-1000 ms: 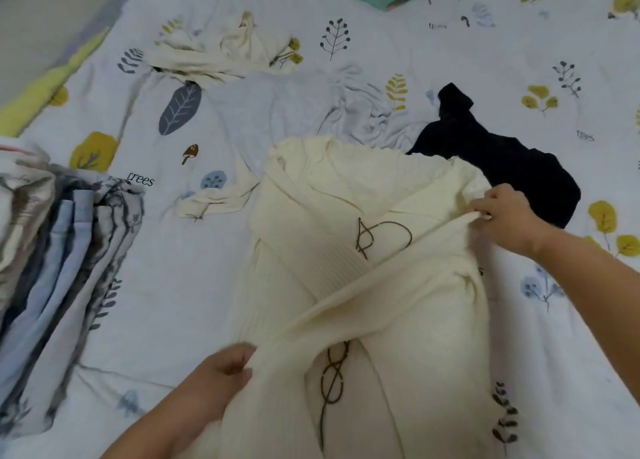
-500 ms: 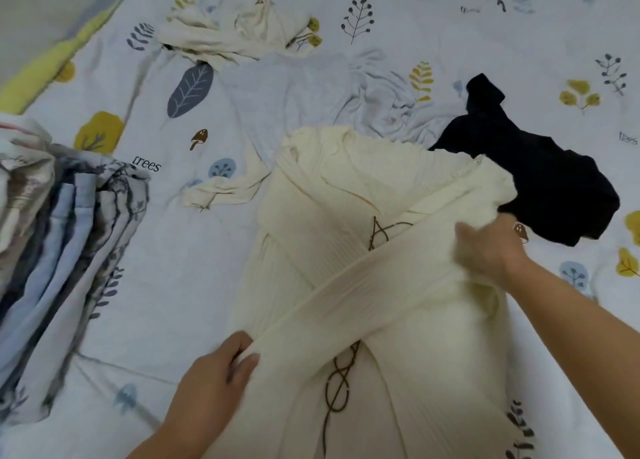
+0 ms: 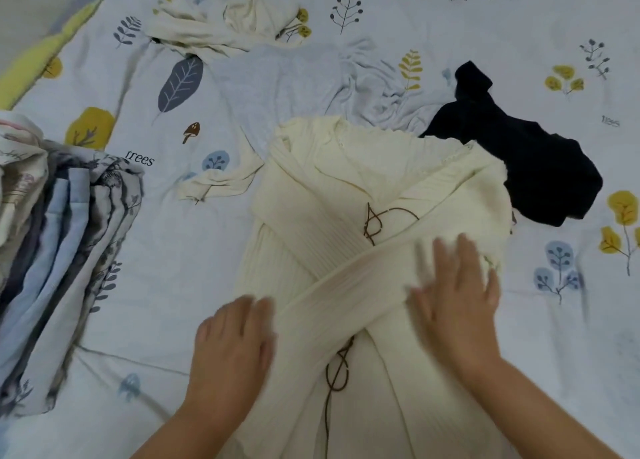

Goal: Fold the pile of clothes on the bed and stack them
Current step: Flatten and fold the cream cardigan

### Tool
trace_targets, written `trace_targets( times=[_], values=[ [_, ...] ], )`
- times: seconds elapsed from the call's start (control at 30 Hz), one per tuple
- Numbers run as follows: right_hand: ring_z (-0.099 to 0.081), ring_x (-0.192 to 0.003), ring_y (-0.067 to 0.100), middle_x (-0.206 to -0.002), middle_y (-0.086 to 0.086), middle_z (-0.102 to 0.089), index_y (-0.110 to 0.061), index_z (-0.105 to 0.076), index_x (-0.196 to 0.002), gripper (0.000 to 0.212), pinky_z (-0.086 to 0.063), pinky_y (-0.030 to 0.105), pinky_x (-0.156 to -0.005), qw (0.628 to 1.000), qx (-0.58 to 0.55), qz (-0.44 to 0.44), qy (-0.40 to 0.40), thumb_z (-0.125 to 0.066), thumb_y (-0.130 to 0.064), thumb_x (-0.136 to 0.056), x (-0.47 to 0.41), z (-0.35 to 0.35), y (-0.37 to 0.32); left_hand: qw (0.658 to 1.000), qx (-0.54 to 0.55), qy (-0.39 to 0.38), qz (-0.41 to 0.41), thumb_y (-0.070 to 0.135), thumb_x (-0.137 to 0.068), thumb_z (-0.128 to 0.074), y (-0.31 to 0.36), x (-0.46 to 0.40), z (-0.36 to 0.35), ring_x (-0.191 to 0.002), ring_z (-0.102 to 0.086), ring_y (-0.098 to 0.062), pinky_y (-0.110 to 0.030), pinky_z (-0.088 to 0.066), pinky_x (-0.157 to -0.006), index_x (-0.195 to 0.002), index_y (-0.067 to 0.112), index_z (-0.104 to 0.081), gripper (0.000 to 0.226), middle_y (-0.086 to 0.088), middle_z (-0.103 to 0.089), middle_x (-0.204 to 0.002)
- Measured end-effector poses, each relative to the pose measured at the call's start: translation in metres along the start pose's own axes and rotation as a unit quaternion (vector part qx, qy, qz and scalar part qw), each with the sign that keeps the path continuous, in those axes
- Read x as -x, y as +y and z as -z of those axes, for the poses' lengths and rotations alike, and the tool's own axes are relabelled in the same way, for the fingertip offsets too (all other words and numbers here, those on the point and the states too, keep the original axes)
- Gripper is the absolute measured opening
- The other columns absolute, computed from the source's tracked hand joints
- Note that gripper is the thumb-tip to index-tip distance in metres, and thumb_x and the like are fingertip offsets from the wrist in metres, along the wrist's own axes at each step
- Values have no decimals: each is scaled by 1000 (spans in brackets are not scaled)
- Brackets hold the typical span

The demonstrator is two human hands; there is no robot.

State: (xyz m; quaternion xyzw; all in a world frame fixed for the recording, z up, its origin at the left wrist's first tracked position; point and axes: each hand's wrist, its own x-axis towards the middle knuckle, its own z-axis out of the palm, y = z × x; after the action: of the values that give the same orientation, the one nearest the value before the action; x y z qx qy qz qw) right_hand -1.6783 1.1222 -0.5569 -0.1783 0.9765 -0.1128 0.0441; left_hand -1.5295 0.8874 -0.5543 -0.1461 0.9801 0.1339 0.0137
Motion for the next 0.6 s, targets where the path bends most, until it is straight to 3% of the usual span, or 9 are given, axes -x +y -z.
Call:
trace_targets(
  times=[0.1,0.17,0.23,0.33,0.4,0.43,0.47,0.5,0.6],
  values=[
    [7,-143,25,-156,6,0,-28,2,-148,64,-3,54,-113,982,96,73,-148,-14,-56,-93,25,-17,-4,994,-16,-44,-98,40,-98,-19,15,-4,-16,-125,-45,-34,-47,-25,-103,-134,16,-43,49,-17,-51,-136],
    [36,-132,16,-152,-4,26,-36,29,-136,63,6,52,-113,968,109,61,-218,5,-62,-85,28,-27,4,981,-73,-122,-128,43,-99,-6,16,-4,-27,-127,-46,-35,-49,-17,-108,-137,18,-45,60,-13,-45,-141],
    [38,-130,13,-148,-8,32,-38,33,-132,61,8,48,-113,965,86,57,-240,-2,-61,-88,26,-28,8,967,-119,-181,-133,44,-98,-1,13,-7,-28,-124,-50,-34,-54,-33,-105,-135,17,-48,66,-12,-47,-140],
    [17,-142,14,-155,-6,14,-31,10,-146,57,4,37,-115,972,48,80,-217,-21,-41,-100,30,-11,11,959,-116,-199,-167,43,-98,-3,5,-10,-19,-121,-53,-34,-54,-42,-93,-131,15,-53,66,-14,-50,-137],
    [8,-145,19,-156,-2,9,-28,0,-148,62,6,30,-113,977,51,111,-175,-34,-12,-99,44,3,22,964,-82,-153,-202,32,-101,-17,-11,-9,-12,-120,-53,-36,-54,-43,-93,-129,11,-56,52,-17,-50,-136],
    [9,-145,20,-154,-1,11,-27,1,-147,72,9,29,-112,977,56,122,-166,-39,0,-93,55,10,29,965,-79,-120,-221,21,-97,-35,-21,-8,-7,-120,-53,-37,-54,-42,-94,-128,9,-56,39,-19,-48,-137],
    [10,-144,22,-153,-1,14,-27,4,-146,82,10,29,-111,974,70,133,-171,-42,7,-87,68,15,37,964,-85,-101,-232,6,-83,-56,-32,-8,-2,-120,-52,-38,-53,-41,-94,-128,8,-56,45,-20,-48,-137],
    [9,-144,24,-152,2,15,-26,5,-145,90,9,31,-112,970,88,141,-178,-46,12,-82,80,21,43,959,-99,-101,-245,-7,-63,-70,-44,-6,2,-119,-52,-40,-53,-41,-94,-127,8,-57,67,-22,-47,-137],
    [-10,-143,33,-154,13,-1,-23,-6,-147,106,-7,40,-113,957,154,150,-193,-59,19,-65,115,32,59,934,-141,-140,-297,-19,-28,-75,-67,2,14,-119,-52,-40,-51,-41,-96,-129,11,-54,108,-23,-46,-137]
  ],
)
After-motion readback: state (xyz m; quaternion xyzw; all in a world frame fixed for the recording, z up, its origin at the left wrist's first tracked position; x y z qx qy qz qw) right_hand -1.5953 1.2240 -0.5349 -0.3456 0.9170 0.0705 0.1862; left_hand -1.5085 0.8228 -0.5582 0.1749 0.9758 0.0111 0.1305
